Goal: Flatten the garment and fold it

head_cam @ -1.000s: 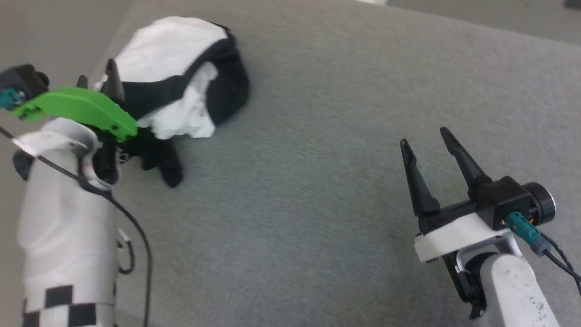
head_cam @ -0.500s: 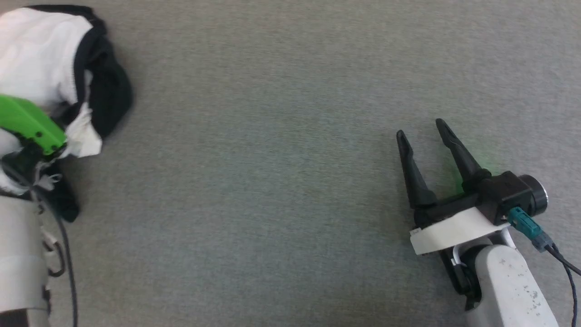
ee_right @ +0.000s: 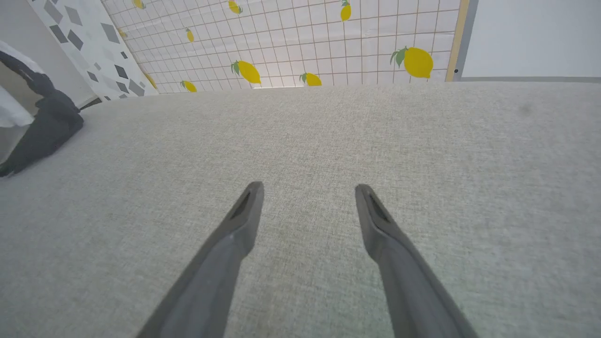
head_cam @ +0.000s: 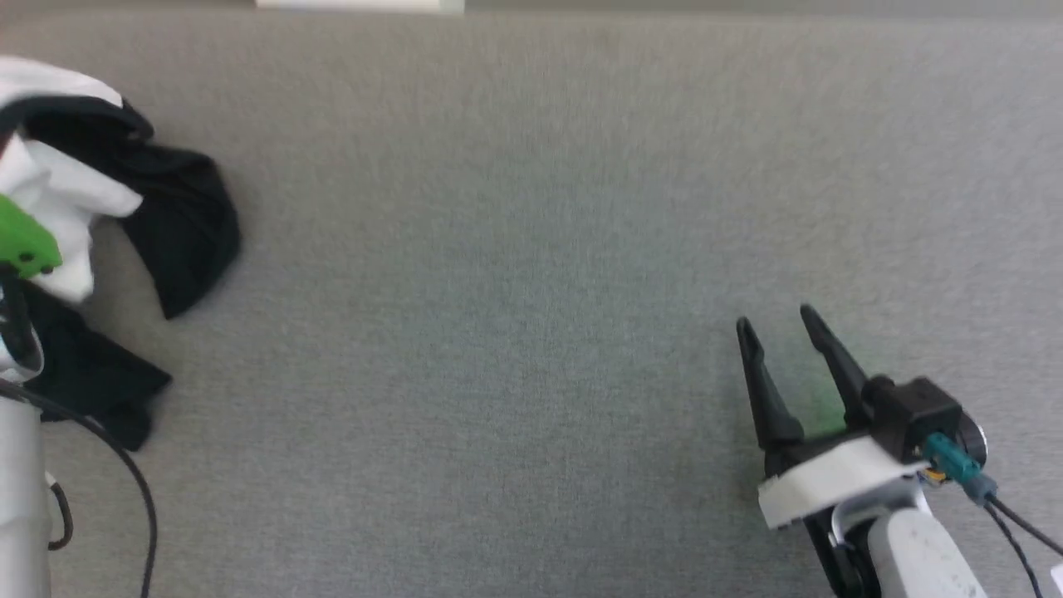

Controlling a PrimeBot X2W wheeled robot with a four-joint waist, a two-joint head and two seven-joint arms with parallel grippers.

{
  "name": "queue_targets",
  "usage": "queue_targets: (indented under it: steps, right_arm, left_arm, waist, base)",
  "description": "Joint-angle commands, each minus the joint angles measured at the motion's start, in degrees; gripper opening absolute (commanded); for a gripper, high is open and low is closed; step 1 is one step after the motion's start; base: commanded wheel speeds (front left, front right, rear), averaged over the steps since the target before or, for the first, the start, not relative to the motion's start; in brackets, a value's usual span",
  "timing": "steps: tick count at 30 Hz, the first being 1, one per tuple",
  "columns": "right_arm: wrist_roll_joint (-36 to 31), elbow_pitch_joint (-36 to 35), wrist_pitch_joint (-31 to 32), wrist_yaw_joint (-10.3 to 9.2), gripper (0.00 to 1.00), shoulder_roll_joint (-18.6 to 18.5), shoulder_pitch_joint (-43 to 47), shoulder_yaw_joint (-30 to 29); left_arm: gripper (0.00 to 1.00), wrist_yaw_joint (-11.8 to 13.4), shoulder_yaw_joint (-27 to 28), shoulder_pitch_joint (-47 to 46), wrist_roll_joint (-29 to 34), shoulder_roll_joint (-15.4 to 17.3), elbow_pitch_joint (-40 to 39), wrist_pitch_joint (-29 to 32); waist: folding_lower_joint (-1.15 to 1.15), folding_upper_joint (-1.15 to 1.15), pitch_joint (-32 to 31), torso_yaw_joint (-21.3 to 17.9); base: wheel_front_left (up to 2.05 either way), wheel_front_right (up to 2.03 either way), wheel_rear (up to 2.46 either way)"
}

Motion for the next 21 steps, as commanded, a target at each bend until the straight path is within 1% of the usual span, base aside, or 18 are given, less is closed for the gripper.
queue_targets:
  steps: [1,5,8,10,14,21]
  right_arm:
    - [0.70,0.28,-0.41,-0.09,1.00,-0.03,1.15,-0.30]
    - [1.47,0.62,-0.45,-0.09,1.00,-0.03,3.47,-0.77]
    - [1.66,0.42,-0.22,-0.09,1.00,-0.03,4.86,-1.19]
    - [1.75,0.14,-0.03,-0.09,1.00,-0.03,5.76,-1.69]
    - [1.73,-0.42,0.49,-0.09,1.00,-0.03,6.81,-2.08]
    - [1.72,-1.36,1.55,-0.09,1.00,-0.03,8.01,-1.94]
  left_arm:
    - [0.00,-0.31,-0.90,-0.53,1.12,0.57,-2.03,-1.86]
    - [0.00,-1.53,-3.94,-1.93,2.79,0.13,-6.87,-3.98]
    - [0.00,-2.28,-6.54,-3.16,3.17,-1.45,-10.04,-3.96]
    - [0.00,-3.02,-8.38,-4.05,2.84,-3.06,-12.12,-3.93]
    - [0.00,-4.31,-12.28,-6.13,1.61,-7.35,-14.26,-3.79]
    - [0.00,-6.42,-18.93,-10.52,-1.56,-17.38,-11.82,-6.08]
  waist:
    - [0.00,0.00,-12.09,1.03]
    - [0.00,0.00,-16.49,-0.84]
    - [0.00,0.00,-18.39,-2.65]
    - [0.00,0.00,-19.22,-3.89]
    - [0.00,0.00,-20.11,-6.79]
    - [0.00,0.00,-20.54,-11.73]
  base:
    - [0.00,0.00,0.00]
    - [0.00,0.00,0.00]
    - [0.00,0.00,0.00]
    - [0.00,0.00,0.00]
    - [0.00,0.00,0.00]
    - [0.00,0.00,0.00]
